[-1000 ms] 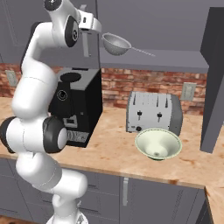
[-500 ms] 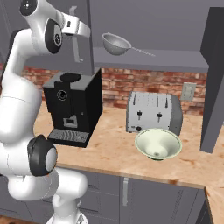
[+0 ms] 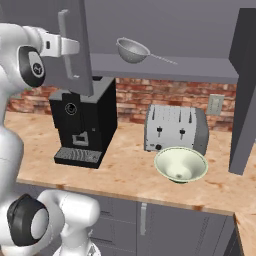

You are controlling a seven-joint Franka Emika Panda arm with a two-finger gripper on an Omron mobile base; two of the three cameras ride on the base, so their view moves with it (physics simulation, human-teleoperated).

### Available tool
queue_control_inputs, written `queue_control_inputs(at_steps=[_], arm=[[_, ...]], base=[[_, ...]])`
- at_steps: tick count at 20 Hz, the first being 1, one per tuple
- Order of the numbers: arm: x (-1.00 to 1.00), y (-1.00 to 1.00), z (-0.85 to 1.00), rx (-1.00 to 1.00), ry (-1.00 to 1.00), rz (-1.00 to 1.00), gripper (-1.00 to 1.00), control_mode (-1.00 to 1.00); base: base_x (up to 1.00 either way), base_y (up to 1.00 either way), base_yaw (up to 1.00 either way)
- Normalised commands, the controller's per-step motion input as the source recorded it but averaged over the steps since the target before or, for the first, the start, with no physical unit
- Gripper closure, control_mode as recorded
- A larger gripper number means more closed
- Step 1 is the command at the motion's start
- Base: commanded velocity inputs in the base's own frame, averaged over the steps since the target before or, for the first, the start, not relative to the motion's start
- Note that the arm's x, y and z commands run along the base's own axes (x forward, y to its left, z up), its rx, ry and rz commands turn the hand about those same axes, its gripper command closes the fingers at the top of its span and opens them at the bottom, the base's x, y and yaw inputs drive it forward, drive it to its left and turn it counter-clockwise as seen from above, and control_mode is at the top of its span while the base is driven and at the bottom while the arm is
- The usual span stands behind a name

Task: Open the cabinet and setup a tea strainer by placing it in the bowl upright.

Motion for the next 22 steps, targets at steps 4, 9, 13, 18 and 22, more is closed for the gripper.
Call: queue_control_inputs(at_steps=[4,9,13,18,22], arm=[[-1.0,0.7,0.61,-0.01,-0.18,0.0,1.0,-1.0],[-0.98,0.75,0.75,-0.01,-0.04,-0.01,1.0,-1.0],[-0.96,0.71,0.34,-0.05,0.0,0.0,1.0,-1.0],[-0.59,0.62,0.0,-0.07,0.14,-0.02,1.0,-1.0],[-0.35,0.58,0.0,-0.1,0.27,-0.1,1.0,-1.0]], base=[[0.0,0.0,0.0],[0.0,0.0,0.0],[0.0,0.0,0.0],[0.0,0.0,0.0],[0.0,0.0,0.0]])
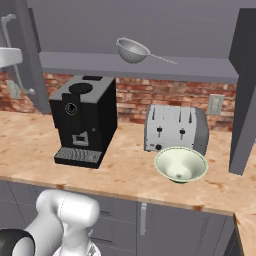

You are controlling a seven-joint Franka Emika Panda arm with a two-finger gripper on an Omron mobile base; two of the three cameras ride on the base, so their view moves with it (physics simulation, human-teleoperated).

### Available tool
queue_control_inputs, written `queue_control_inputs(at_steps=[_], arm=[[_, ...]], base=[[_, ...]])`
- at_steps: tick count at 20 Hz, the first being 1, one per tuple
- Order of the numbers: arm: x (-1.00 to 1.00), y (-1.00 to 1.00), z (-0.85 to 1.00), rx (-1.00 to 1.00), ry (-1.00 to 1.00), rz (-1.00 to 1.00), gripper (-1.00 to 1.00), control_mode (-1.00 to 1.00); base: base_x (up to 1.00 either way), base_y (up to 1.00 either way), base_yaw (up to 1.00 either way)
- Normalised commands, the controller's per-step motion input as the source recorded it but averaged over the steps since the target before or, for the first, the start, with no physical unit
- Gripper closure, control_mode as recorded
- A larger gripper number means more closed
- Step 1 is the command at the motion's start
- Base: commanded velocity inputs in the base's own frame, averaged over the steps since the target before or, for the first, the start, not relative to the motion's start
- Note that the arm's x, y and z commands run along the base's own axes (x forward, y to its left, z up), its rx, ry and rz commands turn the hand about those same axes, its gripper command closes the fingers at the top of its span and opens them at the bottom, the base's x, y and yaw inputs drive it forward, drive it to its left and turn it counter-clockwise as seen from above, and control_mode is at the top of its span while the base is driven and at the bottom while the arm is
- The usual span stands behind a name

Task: Open the cabinet and setup a tea strainer by placing it in the bowl upright.

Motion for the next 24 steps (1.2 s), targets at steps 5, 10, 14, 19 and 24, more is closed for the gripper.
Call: queue_control_inputs(at_steps=[5,10,14,19,24], arm=[[-0.32,0.45,0.0,-0.06,0.22,-0.11,1.0,-1.0],[-0.24,0.31,0.0,-0.02,0.04,-0.12,-1.0,-1.0],[-0.11,0.19,0.0,0.0,0.01,-0.09,-1.0,-1.0],[-0.15,0.0,0.01,0.0,0.0,-0.07,-1.0,-1.0],[-0.58,-0.49,0.11,0.11,0.01,-0.03,-1.0,-1.0]], base=[[0.0,0.0,0.0],[0.0,0.0,0.0],[0.0,0.0,0.0],[0.0,0.0,0.0],[0.0,0.0,0.0]])
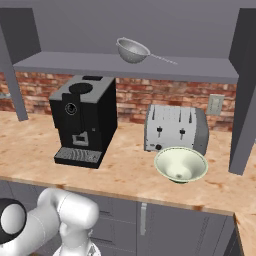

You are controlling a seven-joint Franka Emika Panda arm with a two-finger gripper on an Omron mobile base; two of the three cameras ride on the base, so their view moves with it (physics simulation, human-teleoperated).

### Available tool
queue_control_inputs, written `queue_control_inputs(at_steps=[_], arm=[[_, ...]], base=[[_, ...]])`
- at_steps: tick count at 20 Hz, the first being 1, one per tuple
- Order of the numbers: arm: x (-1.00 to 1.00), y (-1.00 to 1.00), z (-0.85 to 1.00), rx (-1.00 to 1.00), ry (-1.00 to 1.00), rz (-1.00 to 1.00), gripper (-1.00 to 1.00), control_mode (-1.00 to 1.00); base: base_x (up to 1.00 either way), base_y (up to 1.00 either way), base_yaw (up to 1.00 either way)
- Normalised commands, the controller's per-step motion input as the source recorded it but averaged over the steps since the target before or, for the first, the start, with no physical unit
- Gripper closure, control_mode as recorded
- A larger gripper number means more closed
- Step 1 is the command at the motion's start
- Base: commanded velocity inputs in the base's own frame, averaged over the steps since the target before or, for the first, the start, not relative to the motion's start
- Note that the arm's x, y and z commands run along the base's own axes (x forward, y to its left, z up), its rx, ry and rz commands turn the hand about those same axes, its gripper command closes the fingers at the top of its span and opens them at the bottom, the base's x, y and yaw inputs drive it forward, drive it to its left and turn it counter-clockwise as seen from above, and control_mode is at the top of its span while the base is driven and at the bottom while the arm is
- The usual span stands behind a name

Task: Open the cabinet and setup a tea strainer by placing it in the bowl upright.

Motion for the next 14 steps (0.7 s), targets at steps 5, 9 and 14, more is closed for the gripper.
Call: queue_control_inputs(at_steps=[5,9,14], arm=[[-0.7,-1.0,0.0,0.39,0.0,0.02,-1.0,-1.0],[-0.49,-1.0,0.0,0.56,0.04,0.13,-1.0,-1.0],[-0.4,-0.28,-0.48,0.47,-0.05,0.02,-1.0,-1.0]], base=[[0.0,0.0,0.0],[0.0,0.0,0.0],[0.0,0.0,0.0]])
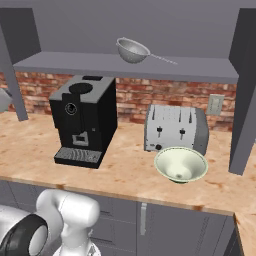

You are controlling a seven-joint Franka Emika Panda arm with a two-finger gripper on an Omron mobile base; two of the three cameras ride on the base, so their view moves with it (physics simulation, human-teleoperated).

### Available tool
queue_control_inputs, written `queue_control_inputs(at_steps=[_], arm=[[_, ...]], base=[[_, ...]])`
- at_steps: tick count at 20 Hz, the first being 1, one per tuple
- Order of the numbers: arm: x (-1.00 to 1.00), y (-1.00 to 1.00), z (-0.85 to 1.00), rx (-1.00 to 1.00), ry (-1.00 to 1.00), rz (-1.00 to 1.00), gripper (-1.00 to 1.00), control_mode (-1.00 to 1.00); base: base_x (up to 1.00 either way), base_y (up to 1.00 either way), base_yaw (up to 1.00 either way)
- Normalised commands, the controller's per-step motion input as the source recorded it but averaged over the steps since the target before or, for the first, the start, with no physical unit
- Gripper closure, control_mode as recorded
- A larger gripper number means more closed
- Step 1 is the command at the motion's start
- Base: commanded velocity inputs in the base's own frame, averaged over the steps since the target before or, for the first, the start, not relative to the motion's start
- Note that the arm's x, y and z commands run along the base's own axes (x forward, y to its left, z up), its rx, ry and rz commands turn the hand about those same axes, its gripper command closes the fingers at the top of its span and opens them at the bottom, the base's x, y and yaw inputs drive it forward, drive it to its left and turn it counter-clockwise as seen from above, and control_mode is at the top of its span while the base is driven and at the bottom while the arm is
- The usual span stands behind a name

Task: Open the cabinet and setup a tea strainer by placing it in the bowl upright.

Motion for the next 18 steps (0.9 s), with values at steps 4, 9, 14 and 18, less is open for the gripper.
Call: queue_control_inputs(at_steps=[4,9,14,18], arm=[[0.05,-0.34,-0.74,0.42,0.01,0.0,-1.0,-1.0],[0.47,-0.4,-0.25,0.59,0.1,0.02,-1.0,-1.0],[0.66,-0.12,0.0,0.54,0.28,0.13,-1.0,-1.0],[0.82,-0.02,-0.03,0.41,0.26,0.23,-1.0,-1.0]], base=[[0.0,0.0,0.0],[0.0,0.0,0.0],[0.0,0.0,0.0],[0.0,0.0,0.0]])
